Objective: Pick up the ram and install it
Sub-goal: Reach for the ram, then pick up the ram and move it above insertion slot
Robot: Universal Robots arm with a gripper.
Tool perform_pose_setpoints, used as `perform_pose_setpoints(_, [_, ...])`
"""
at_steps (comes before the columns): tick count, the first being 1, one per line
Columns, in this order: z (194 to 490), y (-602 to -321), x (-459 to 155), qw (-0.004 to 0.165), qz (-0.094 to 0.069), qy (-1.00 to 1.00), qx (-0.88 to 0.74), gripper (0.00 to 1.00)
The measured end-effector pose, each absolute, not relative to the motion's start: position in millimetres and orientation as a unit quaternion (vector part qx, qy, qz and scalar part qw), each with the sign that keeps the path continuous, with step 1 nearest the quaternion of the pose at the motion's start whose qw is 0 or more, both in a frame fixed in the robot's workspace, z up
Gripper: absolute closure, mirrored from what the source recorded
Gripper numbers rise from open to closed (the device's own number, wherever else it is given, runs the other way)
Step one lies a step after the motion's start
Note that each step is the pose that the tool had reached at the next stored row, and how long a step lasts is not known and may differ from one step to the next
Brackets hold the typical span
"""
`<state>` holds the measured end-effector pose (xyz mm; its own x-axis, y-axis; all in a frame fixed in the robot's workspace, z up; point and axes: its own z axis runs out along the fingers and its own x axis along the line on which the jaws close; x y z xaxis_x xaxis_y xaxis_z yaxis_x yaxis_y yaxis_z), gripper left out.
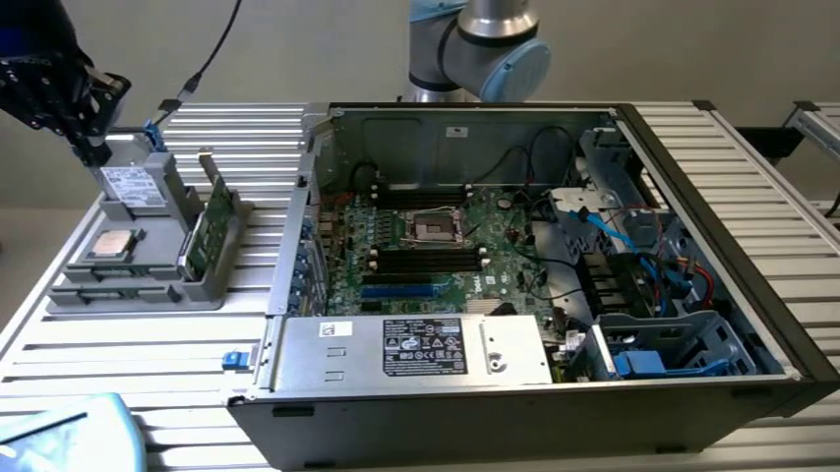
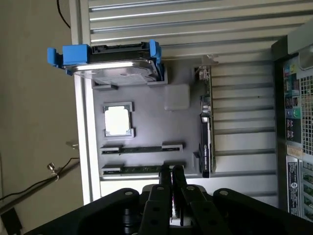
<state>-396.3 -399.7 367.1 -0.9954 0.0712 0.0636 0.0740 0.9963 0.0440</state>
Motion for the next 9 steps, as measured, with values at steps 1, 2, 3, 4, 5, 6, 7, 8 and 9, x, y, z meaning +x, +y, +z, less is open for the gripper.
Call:
perform_pose_setpoints(1, [365.7,-399.8,-400.8,0.033,-0.023,-0.999,-0.036,0.84])
perform_pose_setpoints(2, [364.4,-399.9,-405.4,0.034,-0.023,-0.998,-0.036,0.84])
perform_pose_setpoints(3, [363.3,-400.0,-409.1,0.036,-0.023,-0.998,-0.036,0.84])
perform_pose_setpoints(4, [362.9,-400.0,-410.1,0.039,-0.023,-0.998,-0.037,0.84])
perform_pose_setpoints(5, [363.0,-400.0,-410.2,0.039,-0.023,-0.998,-0.037,0.84])
perform_pose_setpoints(6, [363.0,-400.1,-410.2,0.039,-0.023,-0.998,-0.037,0.84])
perform_pose_setpoints(7, [363.0,-400.0,-410.5,0.039,-0.023,-0.998,-0.037,0.84])
perform_pose_setpoints(8, [363.0,-400.0,-410.7,0.039,-0.023,-0.998,-0.037,0.84])
perform_pose_setpoints(9, [363.1,-400.0,-410.7,0.039,-0.023,-0.998,-0.037,0.84])
